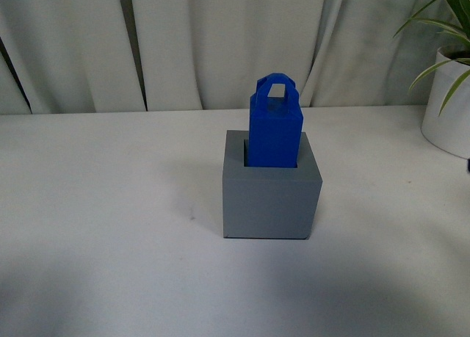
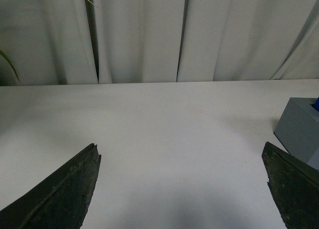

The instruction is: Insert blue part into gray base

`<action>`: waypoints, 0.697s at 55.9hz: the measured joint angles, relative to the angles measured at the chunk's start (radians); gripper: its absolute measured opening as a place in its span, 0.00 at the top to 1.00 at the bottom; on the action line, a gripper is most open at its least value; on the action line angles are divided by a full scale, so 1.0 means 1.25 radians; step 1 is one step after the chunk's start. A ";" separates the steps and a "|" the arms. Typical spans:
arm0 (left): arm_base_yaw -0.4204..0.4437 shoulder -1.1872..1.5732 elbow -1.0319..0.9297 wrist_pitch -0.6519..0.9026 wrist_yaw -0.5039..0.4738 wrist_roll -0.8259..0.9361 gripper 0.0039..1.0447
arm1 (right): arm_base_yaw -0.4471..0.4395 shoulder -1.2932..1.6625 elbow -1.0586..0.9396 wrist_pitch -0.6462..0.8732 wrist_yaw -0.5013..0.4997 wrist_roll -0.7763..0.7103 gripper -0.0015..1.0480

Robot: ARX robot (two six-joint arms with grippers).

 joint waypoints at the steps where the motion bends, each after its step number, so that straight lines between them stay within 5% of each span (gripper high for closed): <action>1: 0.000 0.000 0.000 0.000 0.001 0.000 0.06 | 0.005 -0.001 -0.015 0.036 0.036 0.006 0.21; 9: 0.000 0.000 0.000 0.000 0.000 0.000 0.06 | 0.020 -0.063 -0.131 0.307 0.318 0.114 0.45; 27: 0.000 0.000 0.000 0.000 0.000 0.000 0.06 | 0.023 -0.224 -0.223 0.250 0.323 0.144 0.99; 39: 0.000 0.000 0.000 0.000 0.000 0.000 0.06 | 0.023 -0.314 -0.279 0.229 0.323 0.147 0.98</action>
